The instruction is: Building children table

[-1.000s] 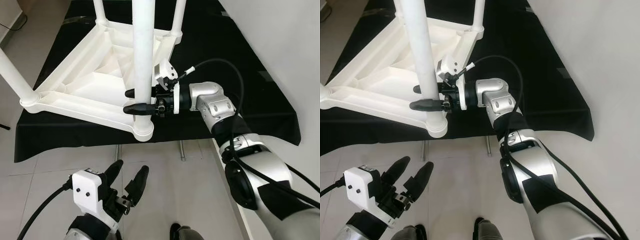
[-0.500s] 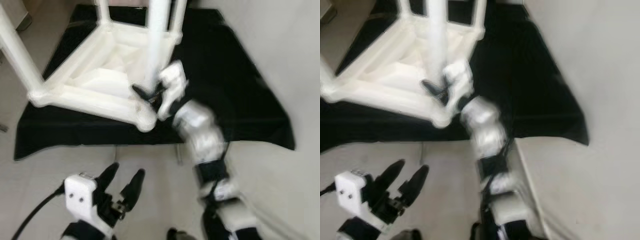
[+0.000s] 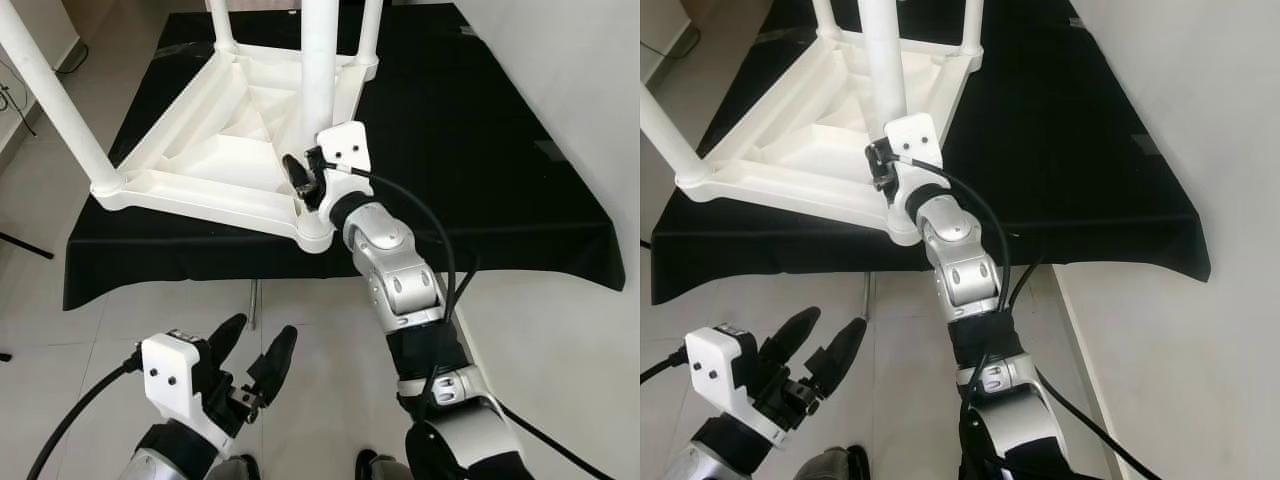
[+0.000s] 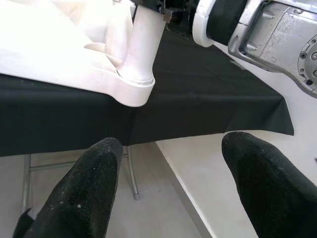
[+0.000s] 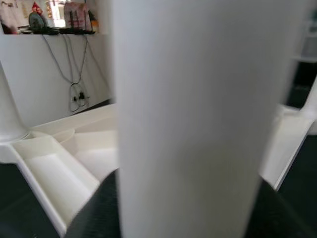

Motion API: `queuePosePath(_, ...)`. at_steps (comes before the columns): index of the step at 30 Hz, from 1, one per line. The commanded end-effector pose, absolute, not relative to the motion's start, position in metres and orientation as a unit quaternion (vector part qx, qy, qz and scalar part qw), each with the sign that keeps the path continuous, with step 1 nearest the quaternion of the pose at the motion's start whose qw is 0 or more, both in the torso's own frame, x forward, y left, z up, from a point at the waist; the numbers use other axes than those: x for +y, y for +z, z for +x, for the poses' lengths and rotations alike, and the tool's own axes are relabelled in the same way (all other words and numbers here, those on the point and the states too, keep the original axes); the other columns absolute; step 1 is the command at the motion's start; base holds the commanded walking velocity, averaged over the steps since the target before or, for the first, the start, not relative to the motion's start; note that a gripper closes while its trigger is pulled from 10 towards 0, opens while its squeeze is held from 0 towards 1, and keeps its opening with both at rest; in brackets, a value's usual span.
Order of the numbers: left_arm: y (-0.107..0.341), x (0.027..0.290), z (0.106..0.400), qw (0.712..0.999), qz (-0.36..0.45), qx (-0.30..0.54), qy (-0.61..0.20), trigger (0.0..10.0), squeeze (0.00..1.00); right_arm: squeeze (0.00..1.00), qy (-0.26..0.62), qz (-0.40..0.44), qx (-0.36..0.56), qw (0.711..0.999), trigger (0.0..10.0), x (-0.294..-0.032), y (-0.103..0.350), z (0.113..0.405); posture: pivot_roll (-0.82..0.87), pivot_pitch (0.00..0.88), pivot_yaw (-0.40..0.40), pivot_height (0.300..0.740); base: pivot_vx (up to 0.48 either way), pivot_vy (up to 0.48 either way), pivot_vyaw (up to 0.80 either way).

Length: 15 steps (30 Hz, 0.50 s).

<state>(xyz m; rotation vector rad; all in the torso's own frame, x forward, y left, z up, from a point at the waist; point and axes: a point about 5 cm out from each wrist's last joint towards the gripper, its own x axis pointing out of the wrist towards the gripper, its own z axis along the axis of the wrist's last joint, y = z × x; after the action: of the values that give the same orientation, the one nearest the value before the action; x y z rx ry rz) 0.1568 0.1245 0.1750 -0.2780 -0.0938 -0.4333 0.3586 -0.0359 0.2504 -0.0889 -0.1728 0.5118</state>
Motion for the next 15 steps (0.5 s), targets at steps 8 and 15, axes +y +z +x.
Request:
queuePosePath(8, 0.173, 0.124, 0.156, 0.967, -0.13, -0.039, -0.216, 10.0, 0.0, 1.0, 0.525, -0.081, -0.123, 0.838, 10.0, -0.024, 0.27, 0.359, 0.05, 0.236, -0.031, 0.74, 0.0, 0.0, 0.0)
queuePosePath(15, 0.176, 0.121, 0.151, 0.967, -0.134, -0.039, -0.214, 10.0, 0.0, 0.0, 0.601, -0.119, -0.105, 0.783, 10.0, -0.045, 0.279, 0.371, 0.08, 0.254, -0.039, 0.74, 0.0, 0.0, 0.0)
